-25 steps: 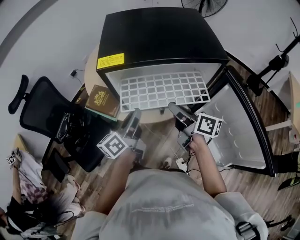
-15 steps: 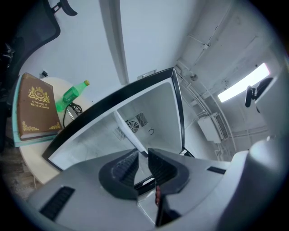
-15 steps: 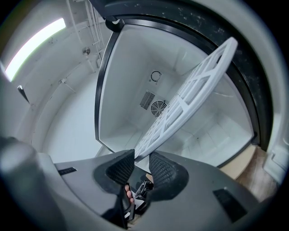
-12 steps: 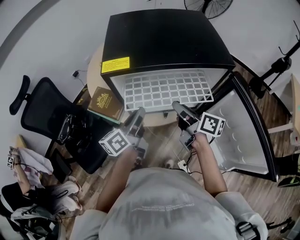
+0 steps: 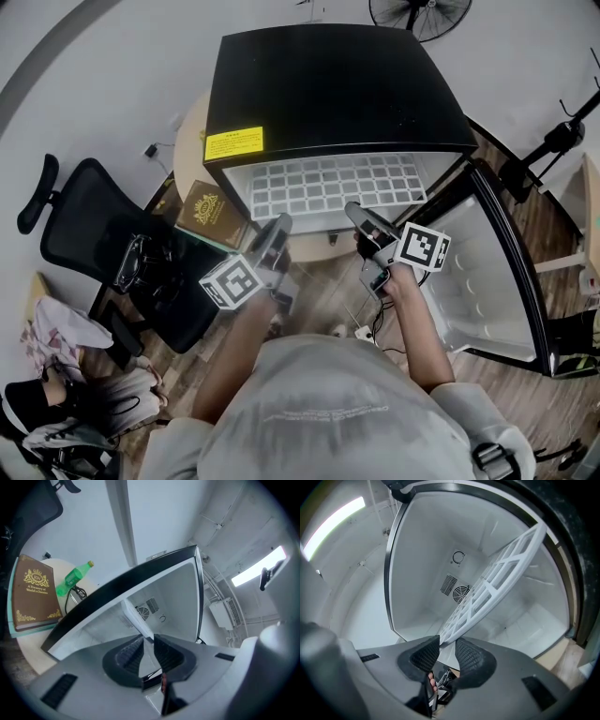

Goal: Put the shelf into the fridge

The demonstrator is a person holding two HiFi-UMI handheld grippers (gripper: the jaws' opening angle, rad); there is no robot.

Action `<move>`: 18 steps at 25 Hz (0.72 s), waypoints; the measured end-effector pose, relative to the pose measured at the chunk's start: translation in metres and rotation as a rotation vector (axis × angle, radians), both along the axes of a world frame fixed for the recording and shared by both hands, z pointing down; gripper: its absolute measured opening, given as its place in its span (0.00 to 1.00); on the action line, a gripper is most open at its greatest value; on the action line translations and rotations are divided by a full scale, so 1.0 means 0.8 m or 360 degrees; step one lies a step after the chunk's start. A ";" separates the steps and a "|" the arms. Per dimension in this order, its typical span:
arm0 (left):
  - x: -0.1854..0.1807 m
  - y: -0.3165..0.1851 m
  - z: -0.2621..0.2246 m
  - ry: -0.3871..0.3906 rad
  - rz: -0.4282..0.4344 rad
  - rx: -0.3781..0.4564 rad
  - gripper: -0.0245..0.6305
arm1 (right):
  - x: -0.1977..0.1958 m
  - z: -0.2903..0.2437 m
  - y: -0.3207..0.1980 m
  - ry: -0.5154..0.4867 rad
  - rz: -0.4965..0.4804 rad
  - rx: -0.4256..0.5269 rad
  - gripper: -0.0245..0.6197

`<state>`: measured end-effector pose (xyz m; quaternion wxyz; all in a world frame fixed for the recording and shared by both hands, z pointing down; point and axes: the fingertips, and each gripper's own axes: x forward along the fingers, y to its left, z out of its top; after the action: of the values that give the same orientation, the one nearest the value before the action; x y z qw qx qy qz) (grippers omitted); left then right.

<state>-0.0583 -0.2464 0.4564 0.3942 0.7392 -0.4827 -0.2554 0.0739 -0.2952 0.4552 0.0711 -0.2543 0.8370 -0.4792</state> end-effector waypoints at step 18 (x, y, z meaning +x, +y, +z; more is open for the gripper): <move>-0.012 -0.046 0.001 0.0021 -0.0064 -0.0055 0.15 | -0.013 0.005 -0.045 0.0005 0.0006 -0.0013 0.21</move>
<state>-0.0676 -0.2829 0.4571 0.4049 0.7206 -0.4992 -0.2598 0.0632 -0.3309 0.4593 0.0697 -0.2568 0.8348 -0.4820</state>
